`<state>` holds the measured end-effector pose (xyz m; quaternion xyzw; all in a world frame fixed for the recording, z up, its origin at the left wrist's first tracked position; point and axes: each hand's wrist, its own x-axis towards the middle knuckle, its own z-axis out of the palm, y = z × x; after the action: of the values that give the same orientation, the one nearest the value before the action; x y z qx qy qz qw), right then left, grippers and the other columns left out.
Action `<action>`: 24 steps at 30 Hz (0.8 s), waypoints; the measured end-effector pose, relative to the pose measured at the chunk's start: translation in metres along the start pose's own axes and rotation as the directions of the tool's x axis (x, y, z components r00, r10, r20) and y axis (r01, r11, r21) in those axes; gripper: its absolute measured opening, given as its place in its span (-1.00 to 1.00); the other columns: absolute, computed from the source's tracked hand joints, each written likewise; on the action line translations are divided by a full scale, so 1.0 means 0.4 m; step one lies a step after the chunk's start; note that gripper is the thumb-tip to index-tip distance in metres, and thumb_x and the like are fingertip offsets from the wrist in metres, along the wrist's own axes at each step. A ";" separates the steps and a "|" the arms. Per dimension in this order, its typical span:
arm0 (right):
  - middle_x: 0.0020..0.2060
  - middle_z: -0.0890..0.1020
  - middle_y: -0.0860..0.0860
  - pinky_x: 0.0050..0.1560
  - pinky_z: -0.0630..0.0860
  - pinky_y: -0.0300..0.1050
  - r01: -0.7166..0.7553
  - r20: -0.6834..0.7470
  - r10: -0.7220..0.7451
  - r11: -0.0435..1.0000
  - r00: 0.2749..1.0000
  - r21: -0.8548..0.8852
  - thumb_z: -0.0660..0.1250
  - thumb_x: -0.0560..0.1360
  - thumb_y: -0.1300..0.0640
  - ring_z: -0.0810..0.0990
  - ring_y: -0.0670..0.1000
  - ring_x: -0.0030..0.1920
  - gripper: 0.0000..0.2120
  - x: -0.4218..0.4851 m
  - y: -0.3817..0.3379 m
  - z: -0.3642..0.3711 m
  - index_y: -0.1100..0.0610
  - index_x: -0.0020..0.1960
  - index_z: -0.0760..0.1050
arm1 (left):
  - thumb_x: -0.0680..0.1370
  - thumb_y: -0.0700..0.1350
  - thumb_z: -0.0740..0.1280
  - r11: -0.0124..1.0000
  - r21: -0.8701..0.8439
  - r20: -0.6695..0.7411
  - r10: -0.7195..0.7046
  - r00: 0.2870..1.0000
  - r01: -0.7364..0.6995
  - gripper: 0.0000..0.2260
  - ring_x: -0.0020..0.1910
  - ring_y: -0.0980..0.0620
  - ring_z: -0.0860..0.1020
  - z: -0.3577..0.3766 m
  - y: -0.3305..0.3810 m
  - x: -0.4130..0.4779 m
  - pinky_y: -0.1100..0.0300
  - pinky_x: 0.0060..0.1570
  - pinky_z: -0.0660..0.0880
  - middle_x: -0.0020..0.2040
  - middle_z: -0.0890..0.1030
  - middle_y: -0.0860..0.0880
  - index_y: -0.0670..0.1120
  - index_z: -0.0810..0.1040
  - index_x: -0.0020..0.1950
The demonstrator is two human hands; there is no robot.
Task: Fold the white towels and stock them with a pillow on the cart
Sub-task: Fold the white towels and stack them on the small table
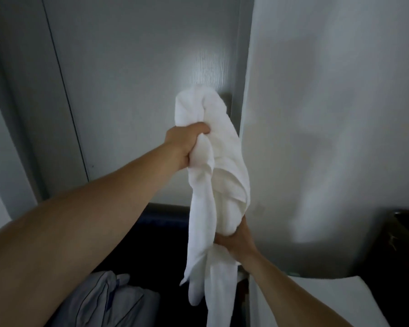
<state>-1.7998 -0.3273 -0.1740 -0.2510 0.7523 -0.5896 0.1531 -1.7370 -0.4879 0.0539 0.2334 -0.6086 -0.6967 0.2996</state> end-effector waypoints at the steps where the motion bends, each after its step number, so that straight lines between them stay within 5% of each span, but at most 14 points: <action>1: 0.20 0.57 -0.12 0.14 0.58 0.07 -0.050 -0.045 0.051 0.999 0.998 0.017 0.68 0.20 -0.09 0.58 -0.01 0.14 -0.12 0.006 -0.009 -0.004 -0.04 0.41 0.34 | 0.31 -0.08 0.57 1.000 -0.011 0.003 0.003 1.000 -0.003 -0.43 -0.04 -0.13 0.66 0.007 0.007 -0.002 -0.03 -0.07 0.65 0.08 0.66 -0.11 -0.17 0.54 0.28; 4: 0.01 0.67 -0.01 -0.02 0.58 -0.01 -0.110 -0.234 0.123 0.992 0.964 0.068 0.54 0.36 0.19 0.60 0.00 -0.10 -0.59 0.010 -0.045 -0.051 0.01 0.17 0.54 | 0.31 -0.07 0.57 0.999 -0.041 -0.007 0.013 1.000 -0.013 -0.45 -0.05 -0.11 0.66 0.015 0.032 0.005 0.00 -0.11 0.64 0.07 0.66 -0.08 -0.15 0.54 0.25; 8: -0.17 0.63 -0.16 -0.20 0.50 -0.18 0.030 -0.474 0.017 0.995 0.880 0.091 0.50 0.35 0.26 0.61 -0.03 -0.14 -0.63 -0.005 -0.143 -0.171 -0.10 0.04 0.56 | 0.29 -0.03 0.56 0.996 -0.021 -0.017 0.081 0.997 -0.081 -0.51 -0.05 -0.08 0.64 0.026 0.059 0.021 0.03 -0.09 0.62 -0.01 0.62 -0.03 -0.10 0.53 0.16; 13: -0.08 0.68 -0.08 0.06 0.60 0.08 0.171 -0.600 -0.121 0.985 0.791 0.028 0.48 0.29 0.22 0.65 0.07 -0.01 -0.66 -0.039 -0.293 -0.319 -0.14 -0.07 0.53 | 0.31 -0.03 0.53 0.998 0.011 0.072 0.061 0.996 -0.062 -0.69 -0.12 -0.07 0.60 0.100 0.046 0.010 0.10 -0.24 0.57 -0.08 0.59 -0.02 -0.03 0.49 -0.07; 16: -0.09 0.68 -0.13 0.03 0.60 -0.01 0.257 -0.660 -0.184 0.966 0.728 0.014 0.50 0.31 0.24 0.65 0.00 -0.01 -0.65 -0.067 -0.349 -0.400 -0.15 -0.07 0.54 | 0.33 -0.02 0.52 0.999 -0.040 0.149 0.002 0.989 0.004 -0.64 -0.08 -0.11 0.60 0.171 0.039 -0.016 0.01 -0.15 0.60 -0.04 0.60 -0.06 -0.08 0.51 0.03; 20: -0.22 0.69 -0.23 -0.20 0.55 -0.18 0.327 -0.720 -0.186 0.943 0.669 0.059 0.52 0.30 0.18 0.66 -0.15 -0.16 -0.68 -0.117 -0.389 -0.516 -0.17 -0.08 0.56 | 0.38 -0.06 0.52 0.986 -0.165 0.280 0.014 0.960 0.033 -0.78 -0.10 -0.10 0.63 0.298 0.074 -0.082 0.05 -0.23 0.61 -0.07 0.63 -0.06 -0.05 0.52 -0.10; 24: -0.19 0.68 -0.22 -0.29 0.50 -0.22 0.343 -0.754 -0.229 0.939 0.616 -0.005 0.49 0.24 -0.01 0.65 -0.18 -0.17 -0.62 -0.169 -0.398 -0.644 -0.19 0.04 0.54 | 0.36 -0.02 0.52 0.980 -0.197 0.374 0.070 0.925 0.005 -0.59 -0.02 -0.11 0.67 0.431 0.094 -0.132 -0.01 -0.06 0.65 0.05 0.68 -0.08 -0.10 0.61 0.16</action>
<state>-1.8481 -0.1094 0.0413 -0.0933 0.6553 -0.7079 -0.2465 -1.8133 -0.3318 0.1151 0.0537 -0.5879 -0.7796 0.2091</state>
